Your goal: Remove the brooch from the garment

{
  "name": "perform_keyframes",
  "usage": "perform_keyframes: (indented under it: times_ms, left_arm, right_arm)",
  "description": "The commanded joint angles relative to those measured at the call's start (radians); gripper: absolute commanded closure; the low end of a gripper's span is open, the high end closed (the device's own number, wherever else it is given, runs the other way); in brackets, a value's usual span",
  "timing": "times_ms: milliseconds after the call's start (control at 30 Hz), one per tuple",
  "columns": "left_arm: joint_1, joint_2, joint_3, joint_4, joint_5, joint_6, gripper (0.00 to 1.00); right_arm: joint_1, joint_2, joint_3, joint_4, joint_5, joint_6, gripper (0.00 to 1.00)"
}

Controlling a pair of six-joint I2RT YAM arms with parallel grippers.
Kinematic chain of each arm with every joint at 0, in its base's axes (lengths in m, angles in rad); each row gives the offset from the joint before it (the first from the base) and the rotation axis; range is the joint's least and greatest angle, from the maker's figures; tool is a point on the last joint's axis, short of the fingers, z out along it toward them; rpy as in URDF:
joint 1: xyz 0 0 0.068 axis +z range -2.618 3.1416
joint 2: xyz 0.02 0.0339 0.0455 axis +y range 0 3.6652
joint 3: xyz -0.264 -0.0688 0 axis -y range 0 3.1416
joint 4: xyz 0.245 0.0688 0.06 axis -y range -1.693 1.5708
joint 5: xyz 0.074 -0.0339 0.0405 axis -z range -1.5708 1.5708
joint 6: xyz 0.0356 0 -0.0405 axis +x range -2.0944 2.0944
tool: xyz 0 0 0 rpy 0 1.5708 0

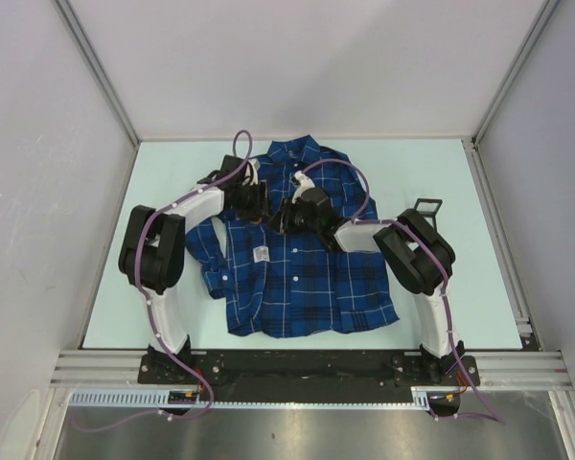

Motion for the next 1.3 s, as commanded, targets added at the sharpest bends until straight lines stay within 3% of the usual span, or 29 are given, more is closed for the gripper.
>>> perform_keyframes:
  times_ms: [0, 167, 333, 500, 800, 867, 1000, 1167, 1200, 1267]
  left_arm:
    - [0.004, -0.034, 0.039, -0.025, -0.043, 0.027, 0.40]
    - [0.033, -0.145, 0.013, -0.020, -0.084, 0.032, 0.36]
    - [0.128, -0.204, -0.030, 0.020, -0.014, -0.004, 0.35]
    - [0.168, -0.161, -0.036, 0.011, 0.043, -0.031, 0.36]
    - [0.171, -0.129, -0.047, 0.029, 0.115, -0.073, 0.37]
    - [0.171, -0.141, -0.051, 0.038, 0.117, -0.076, 0.37]
    - [0.171, -0.156, -0.054, 0.043, 0.124, -0.077, 0.37]
    - [0.171, -0.169, -0.058, 0.049, 0.137, -0.079, 0.37]
    - [0.171, -0.169, -0.058, 0.050, 0.140, -0.079, 0.37]
    - [0.171, -0.169, -0.058, 0.052, 0.143, -0.082, 0.37]
  right_arm:
    - [-0.006, 0.025, 0.005, 0.096, -0.057, -0.032, 0.73]
    - [-0.009, 0.079, 0.014, 0.196, -0.098, -0.012, 0.64]
    - [-0.006, 0.123, 0.069, 0.198, -0.097, 0.006, 0.63]
    - [0.002, 0.169, 0.155, 0.139, -0.061, -0.029, 0.67]
    - [0.034, 0.221, 0.312, -0.021, -0.008, -0.132, 0.64]
    - [0.038, 0.235, 0.326, -0.037, 0.000, -0.140, 0.66]
    - [0.037, 0.240, 0.326, -0.046, 0.019, -0.130, 0.80]
    - [0.035, 0.228, 0.313, -0.043, 0.016, -0.118, 0.88]
    - [0.035, 0.224, 0.307, -0.033, 0.012, -0.111, 0.95]
    - [0.028, 0.224, 0.301, -0.028, -0.004, -0.091, 1.00]
